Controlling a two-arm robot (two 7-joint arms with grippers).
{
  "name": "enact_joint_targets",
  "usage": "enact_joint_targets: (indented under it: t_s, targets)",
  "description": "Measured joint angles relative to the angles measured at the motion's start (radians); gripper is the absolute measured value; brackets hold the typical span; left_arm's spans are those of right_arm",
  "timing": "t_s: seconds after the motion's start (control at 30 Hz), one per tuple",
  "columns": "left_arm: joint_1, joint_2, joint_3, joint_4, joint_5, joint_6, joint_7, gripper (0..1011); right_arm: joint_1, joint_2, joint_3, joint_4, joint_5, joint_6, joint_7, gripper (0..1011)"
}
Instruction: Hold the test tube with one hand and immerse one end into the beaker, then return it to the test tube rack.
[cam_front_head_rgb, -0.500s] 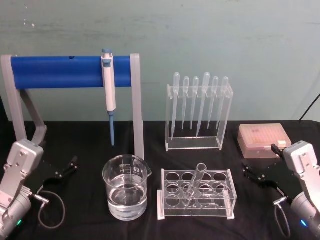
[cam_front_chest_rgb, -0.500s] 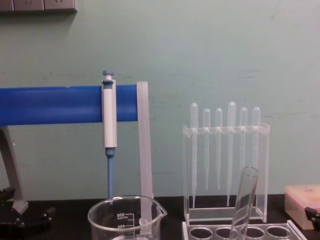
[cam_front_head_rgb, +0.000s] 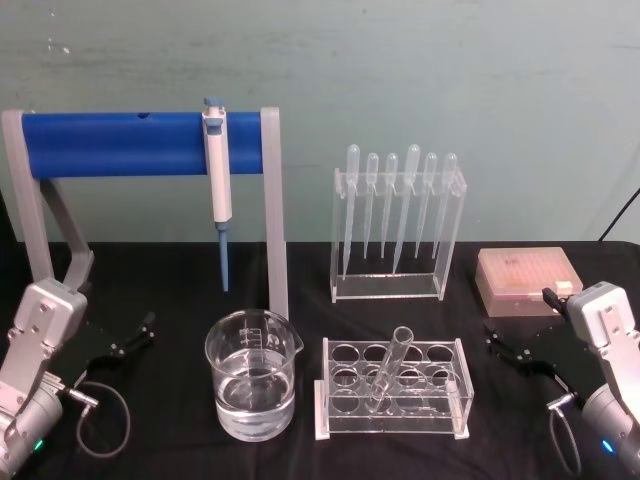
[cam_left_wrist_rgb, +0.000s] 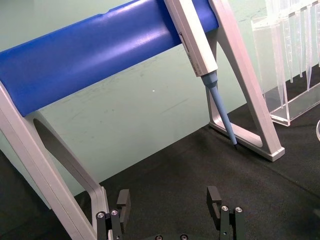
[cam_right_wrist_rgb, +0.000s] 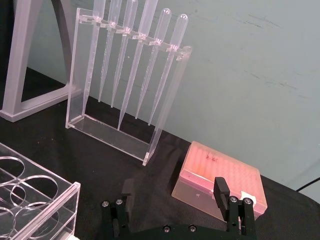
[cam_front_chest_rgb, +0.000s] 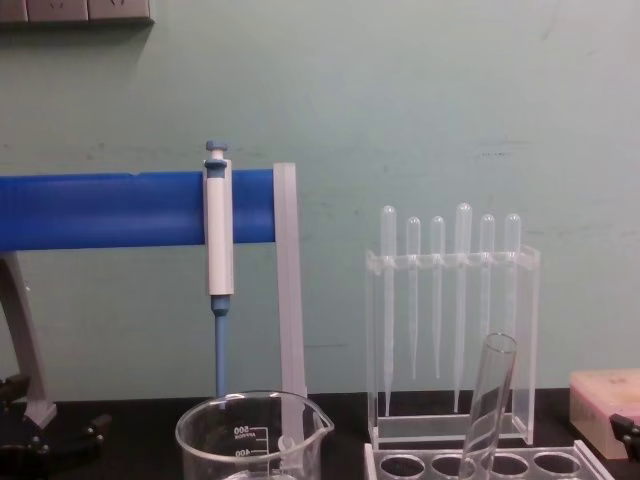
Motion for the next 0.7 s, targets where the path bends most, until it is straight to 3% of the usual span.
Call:
enact_joint_targets:
  t_s: [0.7]
  targets:
    - [0.000,0.000,0.000,0.000,0.000,0.000,0.000,1000,0.000,0.000,0.000,0.000,0.000,0.000,0.000,1003]
